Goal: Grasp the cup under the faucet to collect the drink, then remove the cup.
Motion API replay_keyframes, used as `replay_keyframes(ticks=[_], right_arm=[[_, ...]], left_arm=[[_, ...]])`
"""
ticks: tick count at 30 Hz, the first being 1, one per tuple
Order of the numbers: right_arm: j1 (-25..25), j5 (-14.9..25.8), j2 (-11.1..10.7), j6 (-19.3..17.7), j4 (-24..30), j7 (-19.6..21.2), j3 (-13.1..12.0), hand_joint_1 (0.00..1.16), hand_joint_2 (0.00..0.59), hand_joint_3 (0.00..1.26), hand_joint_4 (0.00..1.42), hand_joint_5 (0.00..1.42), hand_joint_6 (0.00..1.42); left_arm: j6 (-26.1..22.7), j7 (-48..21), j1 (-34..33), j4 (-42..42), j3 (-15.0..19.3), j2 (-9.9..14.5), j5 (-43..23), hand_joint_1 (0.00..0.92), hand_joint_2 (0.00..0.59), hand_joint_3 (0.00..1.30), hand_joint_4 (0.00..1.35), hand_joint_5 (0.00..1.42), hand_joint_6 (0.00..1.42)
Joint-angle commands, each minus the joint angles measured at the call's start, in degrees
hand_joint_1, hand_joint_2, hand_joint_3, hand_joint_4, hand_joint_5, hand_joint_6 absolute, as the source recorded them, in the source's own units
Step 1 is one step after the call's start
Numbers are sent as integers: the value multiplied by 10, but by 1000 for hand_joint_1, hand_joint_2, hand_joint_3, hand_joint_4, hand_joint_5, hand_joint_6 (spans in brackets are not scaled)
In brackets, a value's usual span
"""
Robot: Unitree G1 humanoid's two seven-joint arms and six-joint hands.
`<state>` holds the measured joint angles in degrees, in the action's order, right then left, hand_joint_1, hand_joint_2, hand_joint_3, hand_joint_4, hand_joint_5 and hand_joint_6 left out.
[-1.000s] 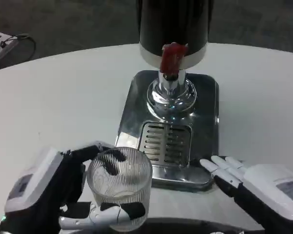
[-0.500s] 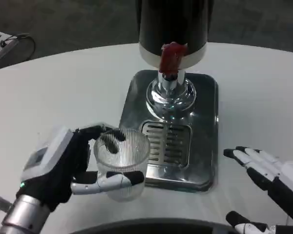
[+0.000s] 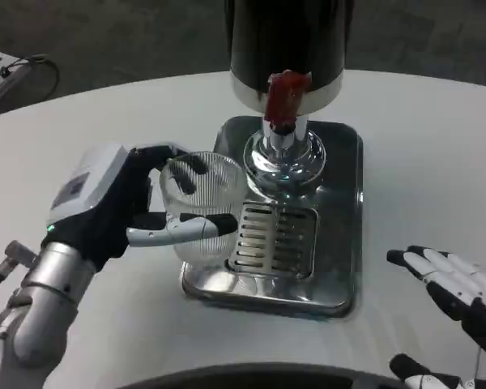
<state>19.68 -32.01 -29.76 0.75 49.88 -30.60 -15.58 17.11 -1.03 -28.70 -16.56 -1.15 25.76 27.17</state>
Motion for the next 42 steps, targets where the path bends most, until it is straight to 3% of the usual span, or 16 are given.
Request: replay_keyframes(ticks=[1, 12, 20, 29, 33, 38, 42], right_arm=[[13, 13, -4, -13, 0, 5, -16, 387, 406, 43, 0, 0, 47], [25, 28, -10, -23, -1, 4, -40, 387, 406, 43, 0, 0, 47], [29, 26, -8, -25, -2, 5, -41, 387, 406, 44, 0, 0, 56], [28, 27, -9, -23, -1, 3, -38, 388, 406, 45, 0, 0, 62], [26, 27, -8, -22, -1, 3, -38, 383, 410, 45, 0, 0, 64], [20, 26, -8, -21, -4, 3, -33, 383, 408, 50, 0, 0, 64], [13, 30, -8, -16, -8, 1, -29, 384, 407, 53, 0, 0, 65]], left_arm=[[-12, 25, -39, -34, -23, -10, 16, 458, 0, 1058, 1163, 1364, 1424], [0, 69, -118, -168, -89, -39, 44, 458, 0, 1058, 1155, 1351, 1424], [10, 64, -147, -190, -117, -35, 51, 448, 0, 979, 1051, 1262, 1418], [15, 45, -153, -191, -134, -26, 52, 382, 5, 790, 832, 1090, 1363], [11, 37, -152, -187, -135, -19, 49, 251, 30, 616, 659, 969, 1261], [12, 31, -150, -184, -132, -11, 45, 178, 15, 487, 516, 840, 1171], [13, 30, -150, -182, -130, -7, 41, 116, 7, 304, 291, 602, 915]])
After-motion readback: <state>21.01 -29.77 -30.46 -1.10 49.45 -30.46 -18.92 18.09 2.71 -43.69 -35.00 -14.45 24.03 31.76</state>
